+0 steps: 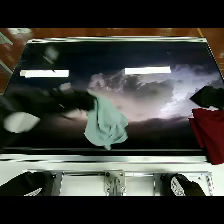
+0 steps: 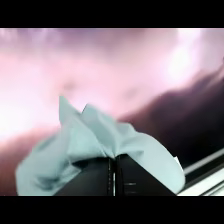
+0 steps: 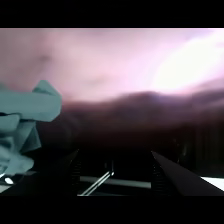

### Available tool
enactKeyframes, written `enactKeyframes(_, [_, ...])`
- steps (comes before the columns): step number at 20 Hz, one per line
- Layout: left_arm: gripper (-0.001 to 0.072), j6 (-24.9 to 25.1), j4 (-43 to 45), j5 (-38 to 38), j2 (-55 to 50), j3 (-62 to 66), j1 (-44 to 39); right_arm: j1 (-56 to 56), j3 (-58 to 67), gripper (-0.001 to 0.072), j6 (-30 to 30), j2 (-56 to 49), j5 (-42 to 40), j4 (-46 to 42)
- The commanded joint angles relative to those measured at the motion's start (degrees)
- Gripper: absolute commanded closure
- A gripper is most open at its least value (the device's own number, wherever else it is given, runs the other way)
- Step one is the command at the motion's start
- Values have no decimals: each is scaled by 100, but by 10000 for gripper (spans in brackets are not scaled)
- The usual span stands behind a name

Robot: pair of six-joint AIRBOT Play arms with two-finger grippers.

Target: Fold the shirts.

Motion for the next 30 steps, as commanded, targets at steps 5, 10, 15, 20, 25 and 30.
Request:
enactKeyframes(5, [0, -673, -551, -542, -175, -1244, 341, 9, -1952, 77, 177, 68, -393, 940])
enactKeyframes(10, [1, 1329, -647, -2337, 173, -1130, 1834, 9, -2767, 78, 142, -105, -1134, 1143])
enactKeyframes(15, [2, 1829, -2006, -2203, 457, -2437, 2844, 9, -2861, 78, -433, -1375, -1248, 2127])
enactKeyframes(20, [4, 1478, -3025, -728, 219, -3506, 2566, 684, -2861, 78, -925, -2691, -1600, 2789])
enactKeyframes(25, [107, 1478, -3202, -15, -385, -3536, 2131, 1003, -2861, 78, -925, -3316, -2245, 3014])
enactKeyframes(30, [114, 1589, -3453, 857, -1086, -3532, 1853, 1010, -2861, 78, -874, -3348, -2420, 2970])
